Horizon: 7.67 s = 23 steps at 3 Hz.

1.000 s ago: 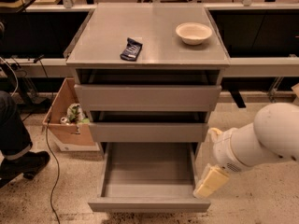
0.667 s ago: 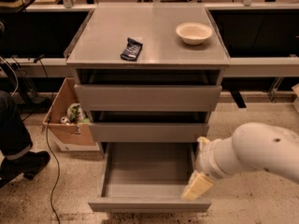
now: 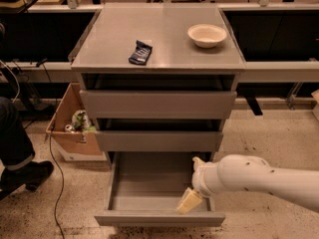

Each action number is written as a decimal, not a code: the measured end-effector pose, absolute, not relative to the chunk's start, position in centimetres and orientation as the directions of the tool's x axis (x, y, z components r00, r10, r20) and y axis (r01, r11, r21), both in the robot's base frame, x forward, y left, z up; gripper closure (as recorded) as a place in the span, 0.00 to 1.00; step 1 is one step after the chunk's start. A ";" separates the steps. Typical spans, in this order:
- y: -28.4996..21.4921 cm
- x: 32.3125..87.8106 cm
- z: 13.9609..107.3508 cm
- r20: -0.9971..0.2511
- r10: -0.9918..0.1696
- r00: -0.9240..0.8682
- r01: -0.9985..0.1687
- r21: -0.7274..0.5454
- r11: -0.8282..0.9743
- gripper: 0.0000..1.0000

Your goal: Close bottom drawer

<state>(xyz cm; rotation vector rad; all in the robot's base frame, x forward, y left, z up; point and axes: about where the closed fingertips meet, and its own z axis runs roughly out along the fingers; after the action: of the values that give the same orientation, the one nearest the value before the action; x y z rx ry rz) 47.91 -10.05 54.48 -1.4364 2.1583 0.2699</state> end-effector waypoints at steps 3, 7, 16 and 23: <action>-7.2 48.3 46.4 -0.574 -0.758 -0.310 -0.909 -0.056 0.414 0.00; -5.6 47.3 31.1 -0.688 -0.576 -0.442 -0.866 0.162 0.472 0.00; 0.5 61.1 21.4 -0.788 -0.518 -0.333 -0.862 0.031 0.507 0.23; -2.8 49.9 25.5 -0.763 -0.485 -0.428 -0.854 0.165 0.494 1.00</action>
Offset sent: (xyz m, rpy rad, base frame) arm 0.0098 0.0220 -0.0550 0.0506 0.0077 0.0120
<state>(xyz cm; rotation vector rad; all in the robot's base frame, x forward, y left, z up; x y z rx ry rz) 49.93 -2.75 25.46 -1.0954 2.0854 0.7261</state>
